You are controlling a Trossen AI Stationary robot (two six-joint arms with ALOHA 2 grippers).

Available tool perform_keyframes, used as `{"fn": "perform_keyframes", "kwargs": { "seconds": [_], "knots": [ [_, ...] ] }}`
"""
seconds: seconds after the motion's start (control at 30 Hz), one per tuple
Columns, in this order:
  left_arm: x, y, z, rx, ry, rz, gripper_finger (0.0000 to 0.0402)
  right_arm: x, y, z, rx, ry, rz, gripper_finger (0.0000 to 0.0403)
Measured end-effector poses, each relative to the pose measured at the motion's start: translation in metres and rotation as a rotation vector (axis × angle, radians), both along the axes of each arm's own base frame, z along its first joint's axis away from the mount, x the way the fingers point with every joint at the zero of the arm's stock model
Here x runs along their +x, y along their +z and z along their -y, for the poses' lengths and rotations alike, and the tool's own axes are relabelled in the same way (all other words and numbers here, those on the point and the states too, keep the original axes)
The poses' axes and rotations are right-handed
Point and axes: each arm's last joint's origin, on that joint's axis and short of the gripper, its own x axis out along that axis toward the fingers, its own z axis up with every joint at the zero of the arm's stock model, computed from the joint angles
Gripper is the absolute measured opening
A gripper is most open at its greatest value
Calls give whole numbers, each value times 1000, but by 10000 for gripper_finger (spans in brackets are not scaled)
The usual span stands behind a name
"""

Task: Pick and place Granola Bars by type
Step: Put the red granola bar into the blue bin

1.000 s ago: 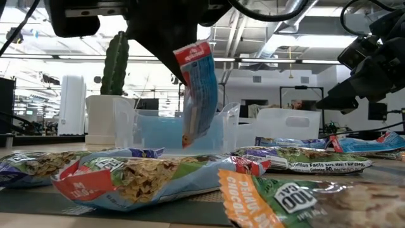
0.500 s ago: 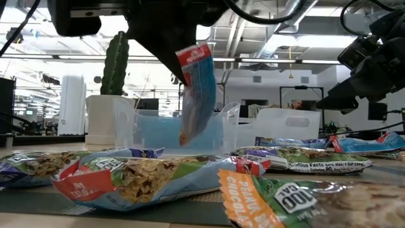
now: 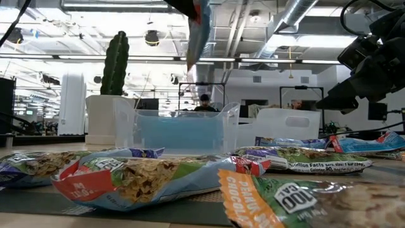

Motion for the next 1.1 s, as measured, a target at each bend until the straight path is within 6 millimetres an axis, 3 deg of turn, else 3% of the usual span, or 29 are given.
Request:
{"fn": "perform_keyframes", "kwargs": {
  "seconds": [0.2, 0.4, 0.6, 0.8, 1.1],
  "knots": [
    [-6, 19, -37, 36, 148, 51, 6, 0, 0, 0, 0, 0, 0, 249],
    [0, 17, -75, 30, 264, 23, 6, 0, 0, 0, 0, 0, 0, 249],
    [9, 9, -131, -29, 395, -11, 6, 0, 0, 0, 0, 0, 0, 249],
    [19, -13, -181, -136, 470, -83, 6, 0, 0, 0, 0, 0, 0, 249],
    [40, -63, -210, -271, 444, -234, 6, 0, 0, 0, 0, 0, 0, 249]
  ]
}}
